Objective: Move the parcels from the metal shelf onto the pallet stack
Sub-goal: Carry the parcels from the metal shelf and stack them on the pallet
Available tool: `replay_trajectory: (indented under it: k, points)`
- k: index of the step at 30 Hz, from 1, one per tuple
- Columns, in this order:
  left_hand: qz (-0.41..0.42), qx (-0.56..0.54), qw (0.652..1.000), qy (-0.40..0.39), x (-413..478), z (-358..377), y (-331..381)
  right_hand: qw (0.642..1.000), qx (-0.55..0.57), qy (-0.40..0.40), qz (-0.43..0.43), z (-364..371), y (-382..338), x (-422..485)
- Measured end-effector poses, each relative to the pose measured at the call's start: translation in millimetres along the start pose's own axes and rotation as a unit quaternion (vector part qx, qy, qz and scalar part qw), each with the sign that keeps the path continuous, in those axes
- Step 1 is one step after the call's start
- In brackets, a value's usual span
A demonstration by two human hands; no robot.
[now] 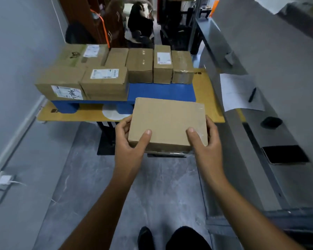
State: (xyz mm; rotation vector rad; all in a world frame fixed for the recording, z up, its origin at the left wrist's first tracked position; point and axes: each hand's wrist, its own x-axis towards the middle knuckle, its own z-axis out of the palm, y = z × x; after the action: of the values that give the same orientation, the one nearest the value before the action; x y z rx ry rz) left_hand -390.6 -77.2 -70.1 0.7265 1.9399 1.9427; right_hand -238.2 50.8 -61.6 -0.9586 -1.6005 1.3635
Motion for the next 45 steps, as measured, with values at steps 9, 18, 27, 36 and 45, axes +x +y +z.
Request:
replay_trajectory:
  k: [9,18,27,36,45]
  points:
    - [-0.017,0.119,0.992,-0.043,150.4,19.7,-50.3,0.998,0.009,0.003,0.056,66.7,45.4,137.6]
    - [-0.05,0.281,0.958,-0.04,289.2,61.2,-90.1,0.994,-0.009,-0.006,0.108,121.9,89.5,282.9]
    - [-0.044,0.372,0.927,-0.015,342.6,90.4,-94.3,0.992,-0.033,-0.031,0.117,144.2,120.3,342.6]
    - [-0.038,0.401,0.915,-0.025,387.7,47.3,-92.0,0.99,-0.047,-0.026,0.131,164.2,124.2,337.5]
    - [-0.047,0.404,0.912,-0.052,394.7,45.7,-96.0,0.986,-0.084,-0.055,0.137,191.7,116.7,333.4]
